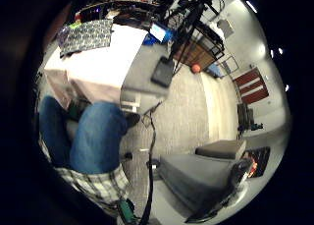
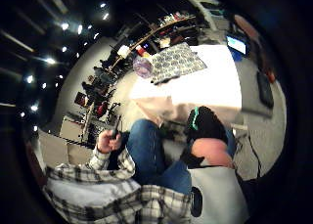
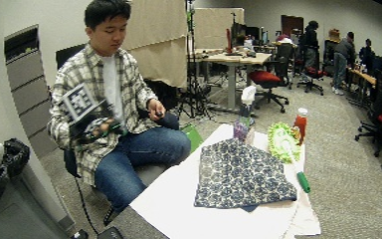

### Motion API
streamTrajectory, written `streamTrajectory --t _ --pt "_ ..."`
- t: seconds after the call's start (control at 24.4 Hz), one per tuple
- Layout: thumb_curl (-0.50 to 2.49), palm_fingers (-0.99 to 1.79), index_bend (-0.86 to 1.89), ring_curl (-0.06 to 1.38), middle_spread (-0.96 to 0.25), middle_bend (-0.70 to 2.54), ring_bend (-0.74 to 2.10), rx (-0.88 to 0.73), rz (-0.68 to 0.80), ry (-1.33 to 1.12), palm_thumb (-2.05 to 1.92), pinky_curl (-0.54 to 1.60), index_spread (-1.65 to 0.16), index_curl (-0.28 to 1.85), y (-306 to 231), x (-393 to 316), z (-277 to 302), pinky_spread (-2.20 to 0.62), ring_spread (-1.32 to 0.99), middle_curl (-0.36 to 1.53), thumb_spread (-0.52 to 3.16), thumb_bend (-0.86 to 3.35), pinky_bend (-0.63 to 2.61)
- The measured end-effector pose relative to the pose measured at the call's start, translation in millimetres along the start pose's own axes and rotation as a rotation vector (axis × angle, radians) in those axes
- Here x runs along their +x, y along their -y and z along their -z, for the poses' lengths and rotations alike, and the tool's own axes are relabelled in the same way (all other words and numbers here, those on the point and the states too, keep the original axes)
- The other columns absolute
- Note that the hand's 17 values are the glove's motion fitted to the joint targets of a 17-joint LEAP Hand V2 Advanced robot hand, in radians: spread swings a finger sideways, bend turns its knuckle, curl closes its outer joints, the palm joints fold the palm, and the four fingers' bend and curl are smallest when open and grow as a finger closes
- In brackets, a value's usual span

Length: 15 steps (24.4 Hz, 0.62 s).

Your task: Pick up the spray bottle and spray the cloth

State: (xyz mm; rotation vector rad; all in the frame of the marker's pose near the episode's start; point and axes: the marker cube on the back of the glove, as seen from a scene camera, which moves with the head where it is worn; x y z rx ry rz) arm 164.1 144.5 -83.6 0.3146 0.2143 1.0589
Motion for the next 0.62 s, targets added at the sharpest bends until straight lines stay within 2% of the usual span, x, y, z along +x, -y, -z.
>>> streamTrajectory --t 0.08,0.21,0.41,0.49,0.62 --pt "0.58 0.22 0.21 0.32 -0.06 0.20 0.28 -0.008 -0.045 0.002 0.73 0.31 -0.33 0.39 -39 9 -1 0.19 0.06 0.37 1.03 -0.01 0.15" --pt "0.59 0.28 0.22 0.32 -0.06 0.20 0.29 -0.015 -0.020 0.007 0.76 0.29 -0.31 0.39 -101 7 -11 0.19 0.06 0.37 1.06 0.01 0.14" --pt "0.60 0.31 0.25 0.32 -0.05 0.19 0.29 -0.040 -0.033 0.029 0.79 0.28 -0.30 0.40 -206 -34 -39 0.20 0.05 0.37 1.10 0.01 0.14" --pt "0.60 0.31 0.25 0.32 -0.05 0.19 0.28 -0.046 -0.068 0.050 0.80 0.27 -0.29 0.40 -232 -45 -44 0.20 0.05 0.36 1.11 0.01 0.14" --pt "0.60 0.30 0.26 0.32 -0.05 0.19 0.28 -0.026 -0.096 0.066 0.81 0.27 -0.29 0.41 -244 -48 -46 0.20 0.05 0.36 1.12 0.01 0.14"
